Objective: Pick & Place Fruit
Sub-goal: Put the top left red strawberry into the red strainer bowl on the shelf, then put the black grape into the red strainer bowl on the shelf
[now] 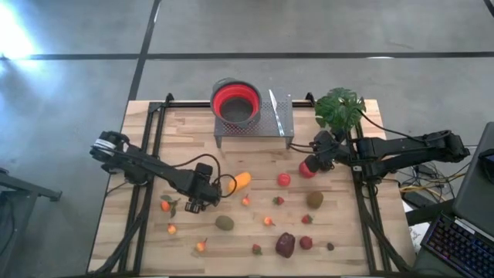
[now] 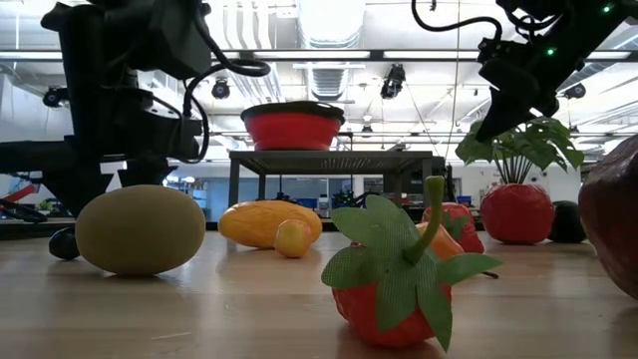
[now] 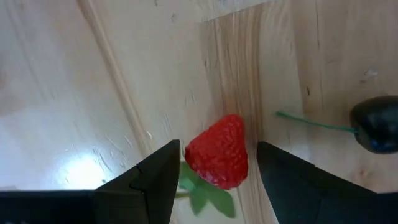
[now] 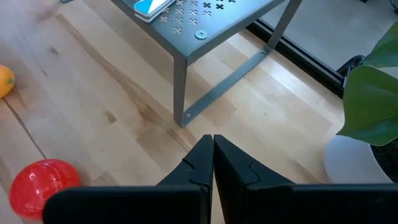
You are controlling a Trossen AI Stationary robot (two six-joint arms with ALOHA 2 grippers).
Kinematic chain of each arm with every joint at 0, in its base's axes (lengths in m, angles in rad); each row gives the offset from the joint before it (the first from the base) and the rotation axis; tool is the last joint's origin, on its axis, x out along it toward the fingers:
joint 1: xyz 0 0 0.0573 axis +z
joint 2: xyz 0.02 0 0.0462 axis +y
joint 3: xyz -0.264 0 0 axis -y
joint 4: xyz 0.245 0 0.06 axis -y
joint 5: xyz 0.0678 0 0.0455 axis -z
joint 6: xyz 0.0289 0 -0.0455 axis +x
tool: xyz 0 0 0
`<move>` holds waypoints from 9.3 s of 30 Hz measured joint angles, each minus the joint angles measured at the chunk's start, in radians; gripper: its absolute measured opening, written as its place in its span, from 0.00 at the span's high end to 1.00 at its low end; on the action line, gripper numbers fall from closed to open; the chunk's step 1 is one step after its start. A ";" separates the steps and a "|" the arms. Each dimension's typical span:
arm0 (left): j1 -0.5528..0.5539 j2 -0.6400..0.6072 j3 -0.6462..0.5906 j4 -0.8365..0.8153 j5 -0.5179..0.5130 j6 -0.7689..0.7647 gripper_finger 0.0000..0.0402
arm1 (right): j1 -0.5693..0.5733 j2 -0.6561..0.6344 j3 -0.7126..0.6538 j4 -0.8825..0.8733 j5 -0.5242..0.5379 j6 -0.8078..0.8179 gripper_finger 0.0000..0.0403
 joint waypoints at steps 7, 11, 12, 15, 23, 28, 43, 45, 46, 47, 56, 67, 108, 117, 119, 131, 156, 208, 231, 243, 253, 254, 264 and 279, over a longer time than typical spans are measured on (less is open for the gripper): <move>0.000 0.016 0.000 0.001 0.002 0.001 0.54 | 0.000 0.000 0.000 0.002 0.000 0.000 0.98; 0.000 0.017 0.000 0.002 0.006 0.001 0.61 | 0.000 0.000 0.000 0.003 0.000 0.000 0.98; 0.000 0.017 0.000 0.002 0.006 0.001 0.63 | 0.000 0.000 0.000 0.004 0.000 0.000 0.98; 0.000 0.017 0.000 0.002 0.005 0.001 0.63 | 0.000 0.000 0.000 0.005 0.000 0.000 0.98; 0.000 0.015 0.001 0.002 0.004 -0.003 0.58 | 0.000 0.000 0.000 0.007 0.000 0.000 0.98; 0.000 0.000 0.034 -0.013 -0.021 -0.010 0.63 | 0.000 0.000 0.000 0.007 0.000 0.000 0.98; 0.001 -0.002 0.354 -0.281 -0.462 -0.039 0.62 | 0.000 0.000 -0.002 0.007 0.000 -0.001 0.98; 0.003 -0.002 0.414 -0.281 -0.551 -0.020 0.62 | 0.000 0.000 -0.002 0.007 0.000 0.000 0.98; 0.005 -0.002 0.445 -0.280 -0.594 -0.014 0.62 | 0.000 0.000 -0.002 0.007 0.000 -0.001 0.98; 0.008 -0.002 0.477 -0.278 -0.642 -0.005 0.62 | 0.000 0.000 -0.002 0.007 0.000 0.000 0.98; 0.112 -0.002 0.757 -0.232 -0.960 0.117 0.61 | 0.000 0.000 -0.002 0.016 0.000 -0.001 0.98; 0.452 -0.003 0.879 0.132 -0.569 0.282 0.61 | 0.000 0.000 -0.002 0.020 0.000 -0.012 0.98; 0.748 0.220 0.800 0.017 -0.171 0.045 0.60 | 0.000 0.000 -0.004 0.026 0.006 -0.027 0.98; 0.748 0.215 0.800 0.018 -0.169 0.076 0.59 | 0.000 0.000 -0.006 0.026 0.007 -0.027 0.98; 0.749 0.214 0.800 0.017 -0.168 0.072 0.58 | 0.000 0.000 -0.006 0.026 0.007 -0.027 0.98; 0.750 0.214 0.885 -0.046 -0.156 0.123 0.44 | 0.000 0.000 -0.007 0.026 0.007 -0.041 0.98; 0.637 0.210 1.391 -0.712 -0.229 0.021 0.45 | 0.000 0.000 -0.007 0.027 0.007 -0.043 0.98; -0.171 -0.196 0.241 -0.329 -0.070 -0.926 0.45 | 0.000 0.000 -0.008 0.047 0.007 -0.042 0.98; -0.219 -0.002 0.146 -0.095 0.039 -1.203 0.45 | 0.000 0.000 -0.013 0.049 0.007 -0.042 0.98; -0.225 0.077 0.148 -0.094 0.044 -1.240 0.45 | 0.000 0.000 -0.021 0.052 0.007 -0.036 0.98; -0.225 0.133 0.148 -0.073 0.023 -1.242 0.45 | 0.000 0.000 -0.027 0.051 0.006 -0.030 0.98; -0.225 0.134 0.148 -0.070 0.020 -1.241 0.45 | 0.000 0.000 -0.028 0.051 0.007 -0.030 0.98; -0.225 0.139 0.148 -0.063 0.006 -1.237 0.55 | 0.000 0.000 -0.028 0.051 0.007 -0.030 0.98; -0.225 0.139 0.148 -0.070 0.028 -1.220 0.68 | 0.000 0.000 -0.028 0.051 0.006 -0.030 0.98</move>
